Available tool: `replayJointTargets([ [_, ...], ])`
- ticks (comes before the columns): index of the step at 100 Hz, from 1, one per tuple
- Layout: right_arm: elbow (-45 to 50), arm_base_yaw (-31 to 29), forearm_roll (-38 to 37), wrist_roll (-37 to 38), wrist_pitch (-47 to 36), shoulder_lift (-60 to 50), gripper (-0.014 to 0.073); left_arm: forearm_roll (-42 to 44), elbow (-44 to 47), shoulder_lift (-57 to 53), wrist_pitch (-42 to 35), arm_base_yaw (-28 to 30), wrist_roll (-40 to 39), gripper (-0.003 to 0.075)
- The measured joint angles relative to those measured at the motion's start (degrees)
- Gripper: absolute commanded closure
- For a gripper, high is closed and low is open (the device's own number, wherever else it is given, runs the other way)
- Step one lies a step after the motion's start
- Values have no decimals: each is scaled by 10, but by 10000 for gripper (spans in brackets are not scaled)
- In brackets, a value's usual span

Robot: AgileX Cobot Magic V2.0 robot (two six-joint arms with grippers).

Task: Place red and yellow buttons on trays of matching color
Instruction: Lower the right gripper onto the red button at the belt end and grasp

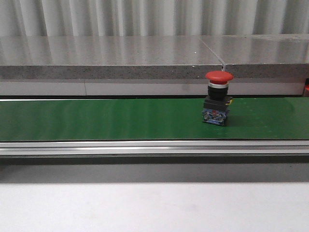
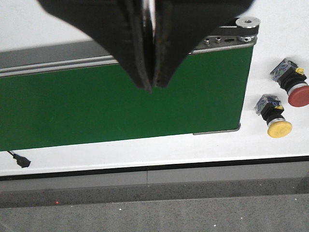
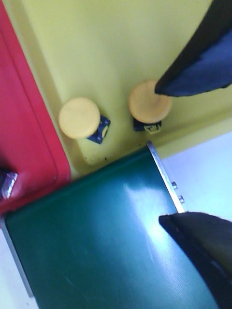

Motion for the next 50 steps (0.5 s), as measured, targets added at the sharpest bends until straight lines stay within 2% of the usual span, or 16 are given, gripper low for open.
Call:
replayJointTargets([
  [18,0,56,25,-39,24,0,83,0,0,0,0,0,0,740],
  [50,-51,77,199,-233,78,20,83,0,0,0,0,0,0,740],
])
